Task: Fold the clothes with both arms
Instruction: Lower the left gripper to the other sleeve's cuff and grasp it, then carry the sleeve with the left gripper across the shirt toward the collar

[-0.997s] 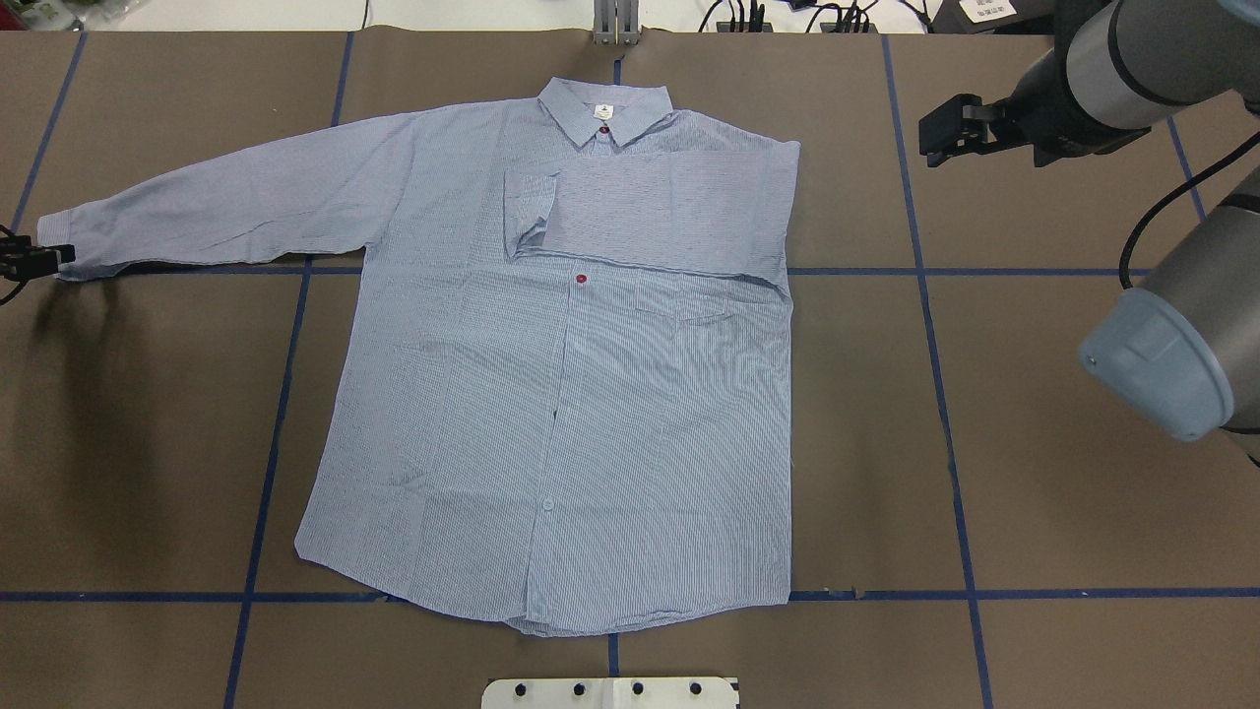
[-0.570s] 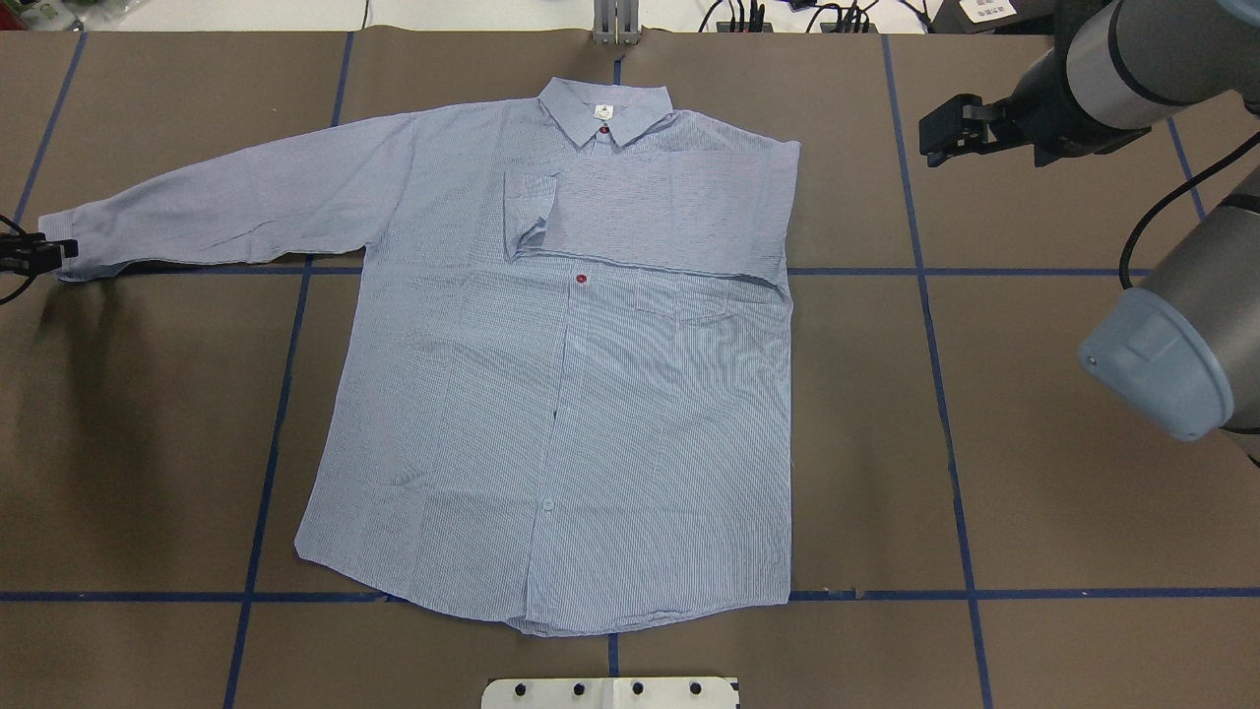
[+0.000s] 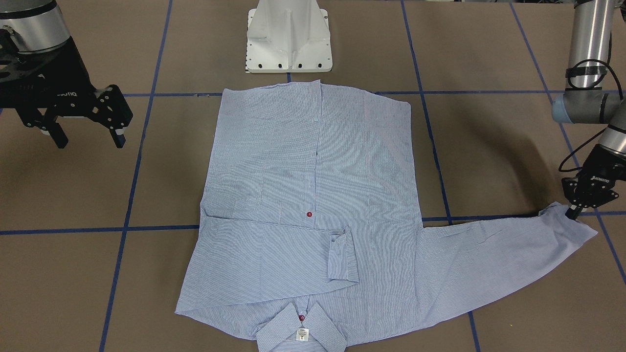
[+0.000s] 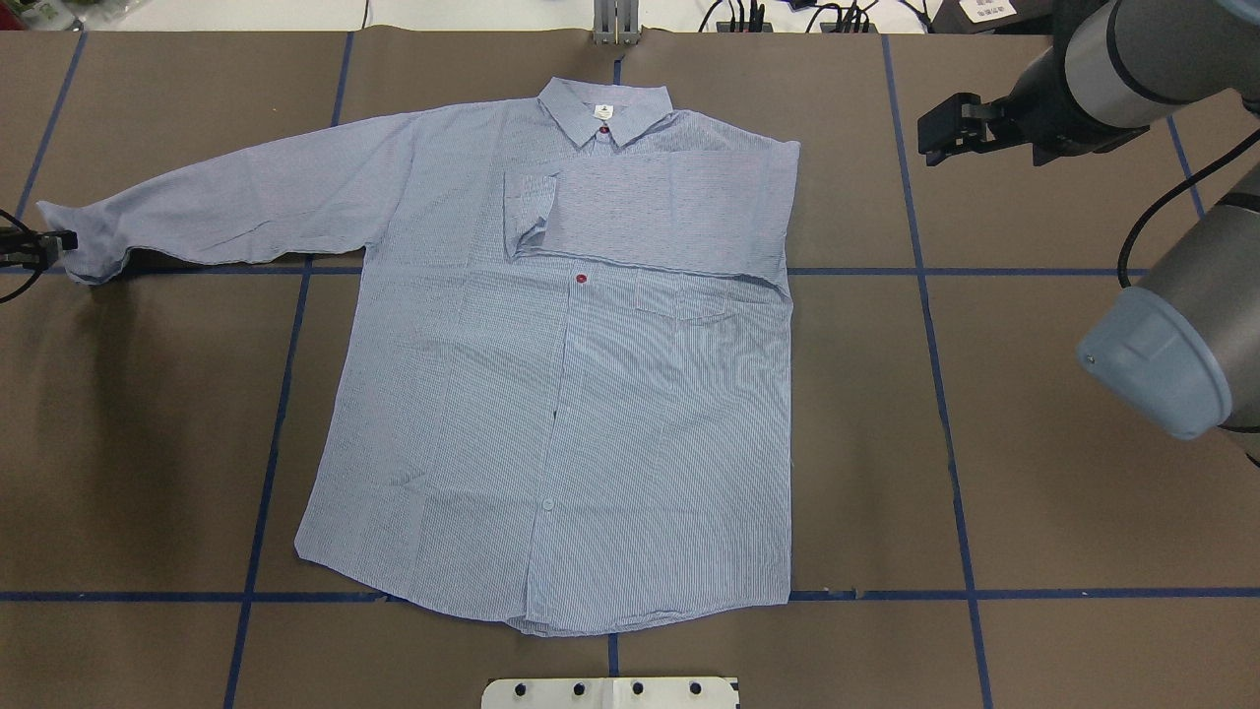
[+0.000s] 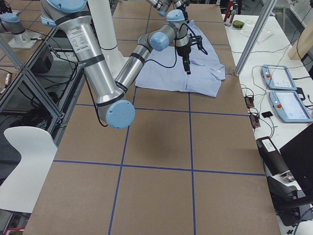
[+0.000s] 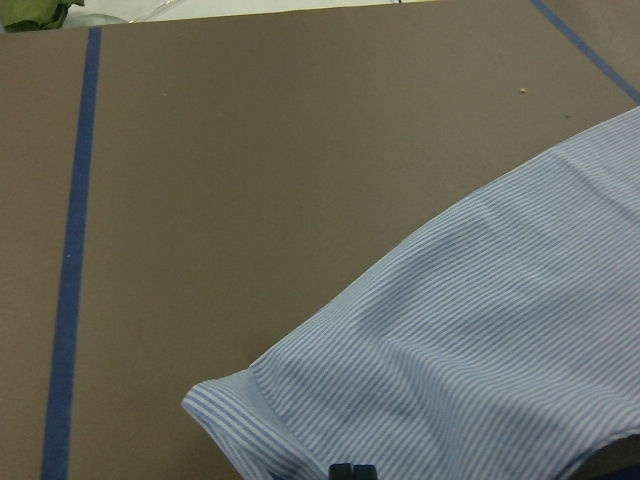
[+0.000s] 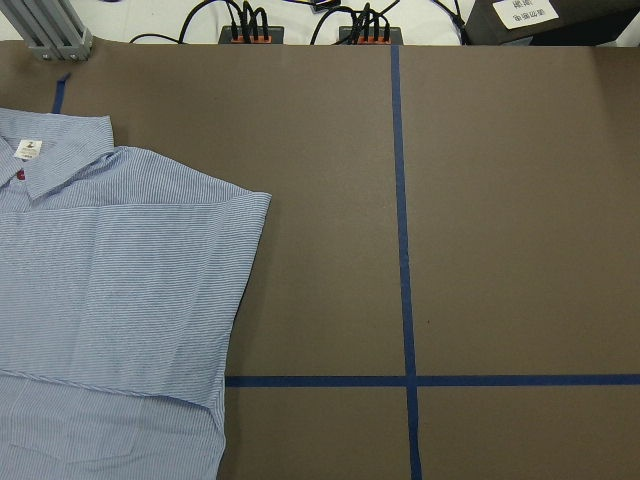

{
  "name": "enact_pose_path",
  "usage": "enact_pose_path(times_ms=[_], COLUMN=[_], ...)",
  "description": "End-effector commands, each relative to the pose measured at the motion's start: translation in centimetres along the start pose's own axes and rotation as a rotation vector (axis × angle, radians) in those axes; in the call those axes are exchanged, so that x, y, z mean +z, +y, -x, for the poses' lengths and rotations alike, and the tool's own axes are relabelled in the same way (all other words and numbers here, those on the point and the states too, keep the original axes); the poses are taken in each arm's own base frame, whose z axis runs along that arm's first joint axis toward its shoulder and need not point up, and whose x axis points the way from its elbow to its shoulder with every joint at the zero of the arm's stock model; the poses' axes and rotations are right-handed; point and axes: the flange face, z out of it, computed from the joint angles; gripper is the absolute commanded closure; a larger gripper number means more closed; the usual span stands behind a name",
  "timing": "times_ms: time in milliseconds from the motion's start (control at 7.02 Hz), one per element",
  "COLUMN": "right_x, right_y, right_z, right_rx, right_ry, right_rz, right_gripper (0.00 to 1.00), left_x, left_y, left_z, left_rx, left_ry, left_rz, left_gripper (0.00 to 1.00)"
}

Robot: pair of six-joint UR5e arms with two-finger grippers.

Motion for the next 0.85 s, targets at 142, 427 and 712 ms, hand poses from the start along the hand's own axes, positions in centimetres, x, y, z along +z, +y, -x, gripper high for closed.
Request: enact_pose_path(times_ms=[142, 427, 712], right_x=[0.1, -0.2, -0.2], right_y=[0.1, 0.1, 0.2], right_z=[0.0, 0.1, 0.2], right_rx=[0.005, 0.038, 0.041], right_ry=[0.001, -0.005, -0.008], right_rz=[0.002, -0.001, 0.000], right_gripper=[0.00, 0.00, 0.00], left_x=[-1.6, -4.2, -4.4], left_y=[-11.6, -22.2, -26.7], left_z=[-8.2, -19.6, -32.3], left_rx=[-0.025, -0.059, -0.043], left_ry=[0.103, 0.061, 0.090], left_rz=[0.074, 0.124, 0.199], left_gripper=[1.00, 1.00, 1.00])
